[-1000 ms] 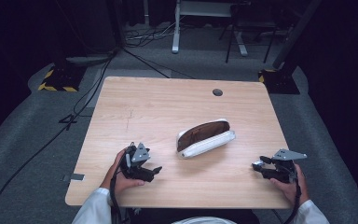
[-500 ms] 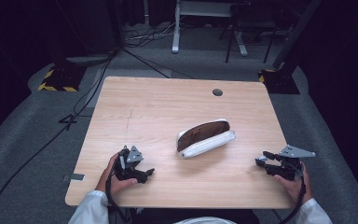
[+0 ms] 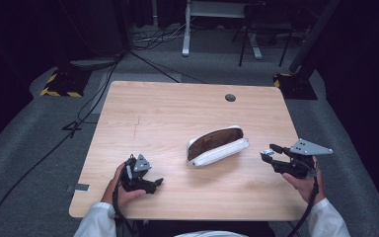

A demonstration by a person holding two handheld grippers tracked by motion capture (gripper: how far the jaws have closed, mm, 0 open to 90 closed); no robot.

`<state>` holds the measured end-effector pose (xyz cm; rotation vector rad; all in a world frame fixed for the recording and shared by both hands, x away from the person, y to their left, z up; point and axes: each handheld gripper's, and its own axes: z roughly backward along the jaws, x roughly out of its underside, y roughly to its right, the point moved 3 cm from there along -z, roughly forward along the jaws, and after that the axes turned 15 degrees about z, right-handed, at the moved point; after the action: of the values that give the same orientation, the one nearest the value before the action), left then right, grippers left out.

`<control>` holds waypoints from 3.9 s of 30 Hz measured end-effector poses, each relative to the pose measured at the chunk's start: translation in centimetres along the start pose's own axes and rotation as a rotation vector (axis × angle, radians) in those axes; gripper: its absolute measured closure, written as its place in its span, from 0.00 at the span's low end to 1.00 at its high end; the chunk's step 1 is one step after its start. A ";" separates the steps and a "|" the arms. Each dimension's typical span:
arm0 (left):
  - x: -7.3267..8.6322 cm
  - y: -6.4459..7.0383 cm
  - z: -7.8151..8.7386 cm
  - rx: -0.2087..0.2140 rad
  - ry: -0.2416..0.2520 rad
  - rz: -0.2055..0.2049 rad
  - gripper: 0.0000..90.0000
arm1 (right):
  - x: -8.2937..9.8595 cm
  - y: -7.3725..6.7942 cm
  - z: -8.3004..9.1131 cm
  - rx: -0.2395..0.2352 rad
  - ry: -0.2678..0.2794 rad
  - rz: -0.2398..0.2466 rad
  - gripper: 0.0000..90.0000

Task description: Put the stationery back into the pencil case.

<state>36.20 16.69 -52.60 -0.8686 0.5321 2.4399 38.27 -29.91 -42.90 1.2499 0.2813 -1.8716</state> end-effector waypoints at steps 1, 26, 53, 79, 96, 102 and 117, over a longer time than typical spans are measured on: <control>0.0 0.0 0.0 0.000 0.000 0.000 0.18 | -1.0 -0.2 -0.4 -0.010 0.012 0.006 0.52; 0.0 0.0 0.0 0.000 -0.002 0.001 0.18 | -9.1 -3.4 -8.3 -0.075 -0.061 0.134 0.52; 0.0 0.0 0.0 0.001 -0.002 0.001 0.18 | -9.0 -3.8 -10.3 -0.081 -0.090 0.096 0.46; 0.0 0.0 0.0 0.007 -0.005 0.000 0.17 | -8.0 -2.3 -6.9 -0.055 -0.106 0.138 0.40; 0.0 0.0 0.0 0.008 -0.005 0.001 0.17 | -6.5 -1.2 -3.9 -0.032 -0.106 0.155 0.38; 0.0 0.0 0.0 0.007 -0.005 0.000 0.17 | -5.8 -1.0 -2.8 -0.028 -0.104 0.161 0.37; 0.0 0.0 0.0 0.007 -0.005 0.000 0.17 | -2.2 -0.4 -0.6 -0.006 -0.142 0.172 0.34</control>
<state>36.22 16.69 -52.61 -0.8597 0.5381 2.4381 38.68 -28.13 -41.43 1.0953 0.0995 -1.7992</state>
